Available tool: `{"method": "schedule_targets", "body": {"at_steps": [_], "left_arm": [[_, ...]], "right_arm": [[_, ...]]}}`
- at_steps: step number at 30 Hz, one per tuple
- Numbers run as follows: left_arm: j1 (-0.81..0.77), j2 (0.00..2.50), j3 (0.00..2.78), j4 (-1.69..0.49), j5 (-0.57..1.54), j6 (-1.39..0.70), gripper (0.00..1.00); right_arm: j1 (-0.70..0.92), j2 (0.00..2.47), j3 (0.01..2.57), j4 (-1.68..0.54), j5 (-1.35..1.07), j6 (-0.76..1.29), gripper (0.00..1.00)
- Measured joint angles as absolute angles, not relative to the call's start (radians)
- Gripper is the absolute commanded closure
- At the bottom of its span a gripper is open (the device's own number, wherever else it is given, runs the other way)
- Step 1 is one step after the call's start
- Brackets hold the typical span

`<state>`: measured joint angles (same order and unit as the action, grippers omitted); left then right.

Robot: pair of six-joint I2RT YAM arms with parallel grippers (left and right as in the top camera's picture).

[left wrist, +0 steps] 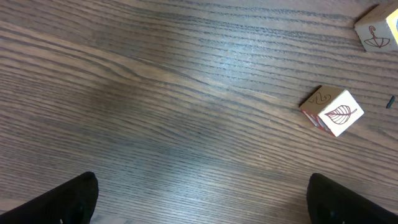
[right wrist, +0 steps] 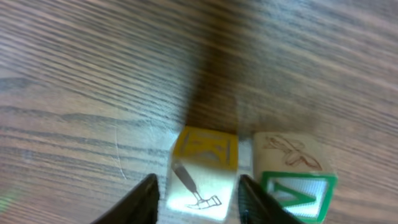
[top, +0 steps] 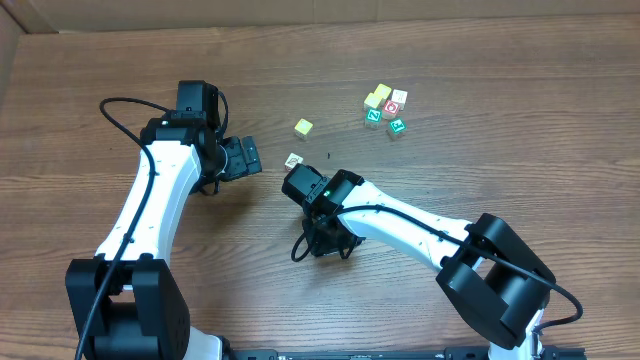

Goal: Flip 3 blocks

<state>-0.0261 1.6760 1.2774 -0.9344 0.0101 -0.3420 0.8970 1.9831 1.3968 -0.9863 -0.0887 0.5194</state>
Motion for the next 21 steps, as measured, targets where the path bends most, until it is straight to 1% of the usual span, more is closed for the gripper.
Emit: {"method": "schedule_targets", "body": {"at_steps": [6, 15, 21], "left_arm": [[-0.026, 1.676, 1.277, -0.935, 0.01, -0.342, 0.0], [-0.026, 1.676, 1.277, -0.934, 0.01, -0.342, 0.0], [-0.026, 1.676, 1.277, -0.934, 0.01, -0.342, 0.0]], "right_arm": [[0.896, 1.983, 1.411, -1.01, -0.104, 0.507, 0.41], [0.848, 1.983, 1.568, -1.121, -0.134, 0.471, 0.38], [0.806, 1.983, 1.591, -1.151, -0.199, 0.44, 0.38]]}}
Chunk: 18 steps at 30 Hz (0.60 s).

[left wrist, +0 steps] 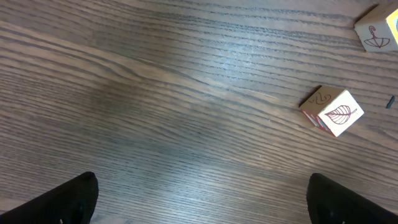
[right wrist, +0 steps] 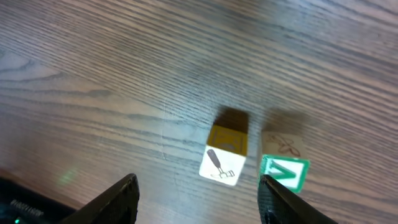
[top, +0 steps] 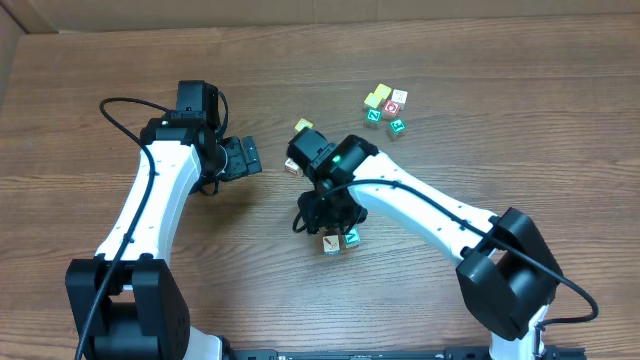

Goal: Flip 3 blocks

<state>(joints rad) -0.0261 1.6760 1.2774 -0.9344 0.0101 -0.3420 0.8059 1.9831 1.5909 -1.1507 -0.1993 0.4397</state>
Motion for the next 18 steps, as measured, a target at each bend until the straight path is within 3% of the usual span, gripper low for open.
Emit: {"method": "schedule_targets", "body": {"at_steps": [18], "left_arm": [[-0.026, 1.676, 1.277, -0.934, 0.01, -0.342, 0.0]], "right_arm": [[0.62, 1.983, 1.591, -1.251, -0.174, 0.398, 0.37]]}}
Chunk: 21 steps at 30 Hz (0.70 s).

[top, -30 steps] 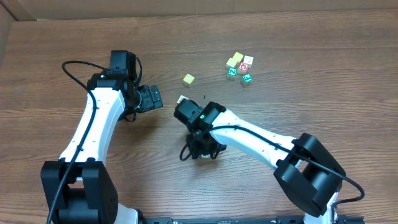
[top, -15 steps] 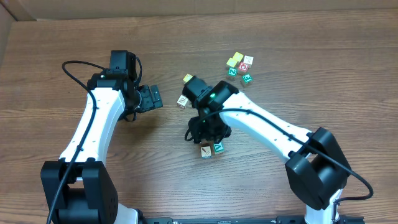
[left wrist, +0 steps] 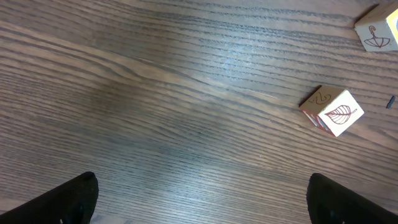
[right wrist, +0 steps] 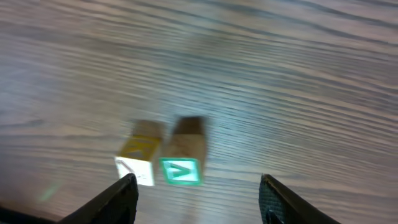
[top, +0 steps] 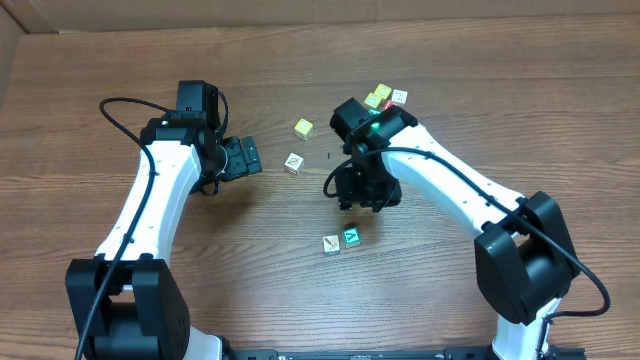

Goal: Flip 3 blocks

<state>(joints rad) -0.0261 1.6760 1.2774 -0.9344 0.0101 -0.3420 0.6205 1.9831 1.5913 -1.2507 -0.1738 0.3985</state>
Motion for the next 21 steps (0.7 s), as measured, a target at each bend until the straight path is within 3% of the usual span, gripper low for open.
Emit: {"method": "schedule_targets", "body": {"at_steps": [21], "left_arm": [[-0.026, 1.676, 1.277, -0.935, 0.01, -0.342, 0.01]], "right_arm": [[0.533, 1.983, 1.466, -1.198, -0.075, 0.394, 0.37]]}}
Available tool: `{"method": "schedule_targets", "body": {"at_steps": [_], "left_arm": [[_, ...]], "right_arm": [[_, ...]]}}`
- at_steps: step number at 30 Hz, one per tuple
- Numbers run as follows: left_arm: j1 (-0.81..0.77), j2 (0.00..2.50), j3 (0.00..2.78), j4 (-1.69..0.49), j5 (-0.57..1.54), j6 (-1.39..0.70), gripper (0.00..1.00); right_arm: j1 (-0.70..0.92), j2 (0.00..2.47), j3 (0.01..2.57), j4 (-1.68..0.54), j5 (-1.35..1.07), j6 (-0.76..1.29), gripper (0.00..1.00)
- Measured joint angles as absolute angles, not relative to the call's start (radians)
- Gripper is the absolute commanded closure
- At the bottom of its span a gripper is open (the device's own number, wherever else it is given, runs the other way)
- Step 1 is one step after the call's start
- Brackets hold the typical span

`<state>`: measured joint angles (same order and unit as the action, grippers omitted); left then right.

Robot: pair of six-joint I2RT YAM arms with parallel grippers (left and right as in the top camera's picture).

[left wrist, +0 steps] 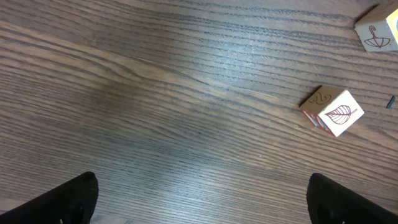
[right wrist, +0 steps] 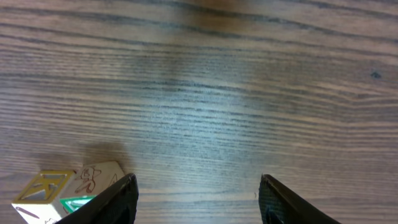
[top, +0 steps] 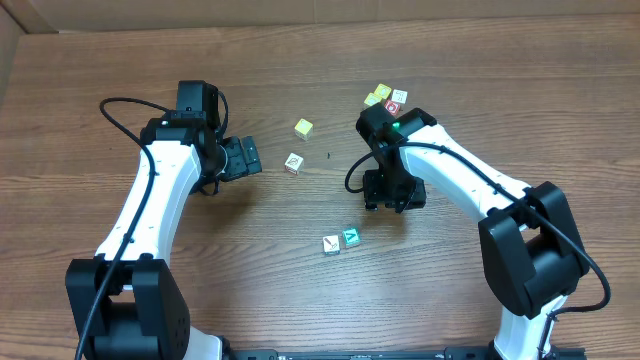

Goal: Flip 3 blocks

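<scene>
Two blocks lie side by side near the table's middle: a white-and-yellow one (top: pixel 330 243) and a green-faced one (top: pixel 351 236). The right wrist view shows them at its lower left edge, the yellow block (right wrist: pixel 40 190) and the green block (right wrist: pixel 93 185). My right gripper (top: pixel 393 190) (right wrist: pixel 198 202) hangs open and empty, up and to the right of the pair. A leaf-printed block (top: pixel 293 162) (left wrist: pixel 333 112) lies ahead of my left gripper (top: pixel 245 158) (left wrist: pixel 202 199), which is open and empty.
A yellow block with an umbrella print (top: pixel 303 127) (left wrist: pixel 376 32) sits behind the leaf block. Several more blocks (top: pixel 385 100) are clustered at the back right, partly behind my right arm. Bare wooden table (top: pixel 500 120) surrounds everything.
My right gripper has moved to the right, farther from the pair of blocks, which now sit at the lower left edge of its view. The left arm has not moved.
My right gripper was low over the pair, its fingers either side of the yellow block. Then it stood higher, open, with both blocks left on the table. It has since moved back and right in two steps. The left arm stayed still throughout.
</scene>
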<state>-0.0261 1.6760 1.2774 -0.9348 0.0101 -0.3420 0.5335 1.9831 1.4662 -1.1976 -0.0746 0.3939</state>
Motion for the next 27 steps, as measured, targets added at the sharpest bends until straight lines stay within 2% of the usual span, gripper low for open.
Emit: {"method": "schedule_targets", "body": {"at_steps": [18, 21, 23, 27], "left_arm": [[-0.026, 1.676, 1.277, -0.934, 0.01, -0.342, 0.0], [-0.026, 1.676, 1.277, -0.934, 0.01, -0.342, 0.0], [-0.026, 1.676, 1.277, -0.934, 0.01, -0.342, 0.0], [-0.026, 1.676, 1.277, -0.935, 0.01, -0.342, 0.0]], "right_arm": [[0.53, 1.983, 1.428, -1.157, -0.047, 0.392, 0.37], [0.528, 1.983, 1.428, -1.144, -0.046, 0.39, 0.23], [0.524, 1.983, 1.428, -1.141, -0.047, 0.388, 0.0], [0.517, 1.983, 1.427, -1.138, -0.049, 0.392, 0.0]]}}
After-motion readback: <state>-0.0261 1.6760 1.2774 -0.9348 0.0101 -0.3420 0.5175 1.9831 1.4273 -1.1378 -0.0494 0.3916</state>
